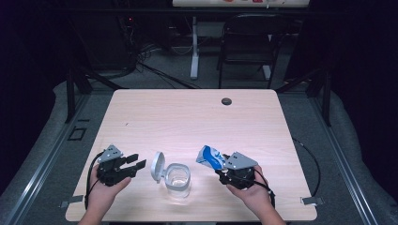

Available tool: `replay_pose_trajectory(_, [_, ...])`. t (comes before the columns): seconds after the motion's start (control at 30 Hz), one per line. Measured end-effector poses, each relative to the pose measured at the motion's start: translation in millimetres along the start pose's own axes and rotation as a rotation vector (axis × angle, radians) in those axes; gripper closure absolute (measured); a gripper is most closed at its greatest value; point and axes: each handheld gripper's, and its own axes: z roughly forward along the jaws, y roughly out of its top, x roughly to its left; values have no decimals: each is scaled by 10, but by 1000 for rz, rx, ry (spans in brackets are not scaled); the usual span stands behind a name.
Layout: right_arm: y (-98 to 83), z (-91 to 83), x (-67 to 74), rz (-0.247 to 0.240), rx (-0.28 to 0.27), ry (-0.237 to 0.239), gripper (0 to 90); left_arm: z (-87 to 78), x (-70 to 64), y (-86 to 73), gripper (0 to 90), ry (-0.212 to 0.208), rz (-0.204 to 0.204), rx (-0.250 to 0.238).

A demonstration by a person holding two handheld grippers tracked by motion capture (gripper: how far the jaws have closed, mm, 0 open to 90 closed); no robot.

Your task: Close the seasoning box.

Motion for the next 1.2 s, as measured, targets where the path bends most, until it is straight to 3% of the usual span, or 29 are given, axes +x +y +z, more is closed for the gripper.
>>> replay_pose_trajectory(0.7, [77, 91, 54, -50, 23, -59, 479, -1, 14, -8, 547, 9, -8, -13])
replay_pose_trajectory(1.2, [138, 149, 124, -136, 46, -88, 479, -10, 27, -5, 547, 9, -3, -8])
